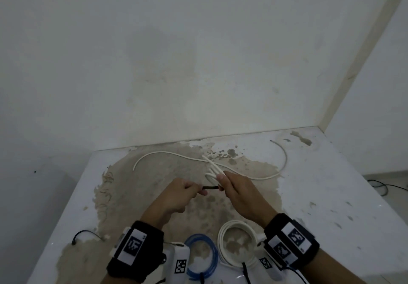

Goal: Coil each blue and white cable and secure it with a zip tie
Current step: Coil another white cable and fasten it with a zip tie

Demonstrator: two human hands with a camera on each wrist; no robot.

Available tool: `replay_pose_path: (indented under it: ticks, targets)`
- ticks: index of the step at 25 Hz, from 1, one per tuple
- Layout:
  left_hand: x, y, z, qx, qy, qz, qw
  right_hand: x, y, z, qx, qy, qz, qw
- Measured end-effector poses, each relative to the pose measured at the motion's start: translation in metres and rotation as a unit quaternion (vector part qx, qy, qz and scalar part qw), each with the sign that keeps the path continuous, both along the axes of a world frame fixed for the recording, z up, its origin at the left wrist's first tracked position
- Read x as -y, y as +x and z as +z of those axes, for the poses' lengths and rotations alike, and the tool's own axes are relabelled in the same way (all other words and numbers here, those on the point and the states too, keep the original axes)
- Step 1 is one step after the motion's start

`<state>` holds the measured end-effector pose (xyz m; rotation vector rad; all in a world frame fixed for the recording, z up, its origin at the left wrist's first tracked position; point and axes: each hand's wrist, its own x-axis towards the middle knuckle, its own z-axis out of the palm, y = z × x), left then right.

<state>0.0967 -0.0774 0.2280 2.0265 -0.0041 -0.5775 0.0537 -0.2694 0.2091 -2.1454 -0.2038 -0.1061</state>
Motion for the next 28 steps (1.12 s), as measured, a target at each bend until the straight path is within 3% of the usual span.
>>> replay_pose_path:
  ticks: [6,10,16,22,25,28]
  targets:
    - [0.011,-0.007,0.0,-0.076,-0.073,0.052,0.993,0.003,0.001,-0.009,0.159,-0.104,-0.108,0.976]
    - [0.023,-0.015,0.009,-0.091,-0.156,0.015,0.983,0.004,0.003,-0.023,0.158,-0.14,-0.11,0.971]
    - [0.024,-0.017,0.011,-0.032,-0.192,0.0,0.981,0.007,0.005,-0.018,0.126,-0.078,-0.17,0.974]
    - [0.027,-0.016,0.017,0.003,-0.165,-0.015,0.986,0.01,0.008,-0.015,0.116,-0.018,-0.177,0.977]
    - [0.029,-0.018,0.027,0.066,-0.122,-0.03,0.99,0.01,0.01,-0.013,0.119,-0.014,-0.182,0.976]
    - [0.027,-0.018,0.036,0.083,-0.149,-0.085,0.982,0.012,0.012,-0.017,0.105,-0.02,-0.176,0.978]
